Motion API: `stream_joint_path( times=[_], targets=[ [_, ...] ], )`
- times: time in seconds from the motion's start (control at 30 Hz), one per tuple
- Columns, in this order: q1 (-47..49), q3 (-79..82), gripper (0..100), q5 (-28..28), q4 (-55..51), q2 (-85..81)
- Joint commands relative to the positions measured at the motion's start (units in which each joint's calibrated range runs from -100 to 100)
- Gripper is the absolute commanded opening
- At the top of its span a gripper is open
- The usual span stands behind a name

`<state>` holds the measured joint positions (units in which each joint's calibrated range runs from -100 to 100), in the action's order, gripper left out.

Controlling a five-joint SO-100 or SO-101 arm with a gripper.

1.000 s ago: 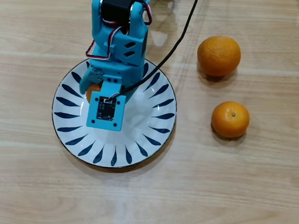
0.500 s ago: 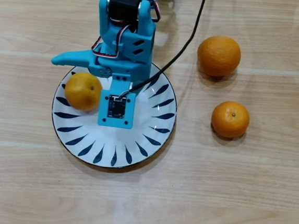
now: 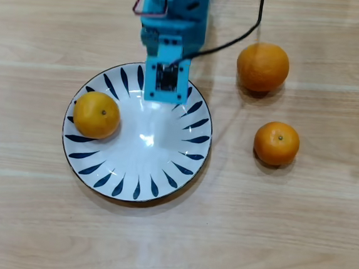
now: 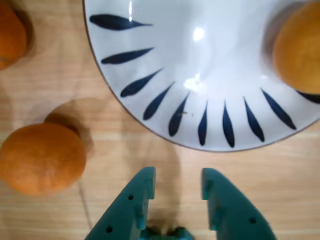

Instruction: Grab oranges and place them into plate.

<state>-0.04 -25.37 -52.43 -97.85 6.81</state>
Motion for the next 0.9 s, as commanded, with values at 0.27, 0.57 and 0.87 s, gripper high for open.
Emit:
stream_joint_path(
  times=[0.27,0.57,0.87],
  targets=[
    [7.14,29.12,6,-0.32,-0.52,-39.19],
    [13.11,59.00,6,0.15,8.76,-68.10],
    [23.11,63.89,6,-0.27,8.85,-66.66]
  ],
)
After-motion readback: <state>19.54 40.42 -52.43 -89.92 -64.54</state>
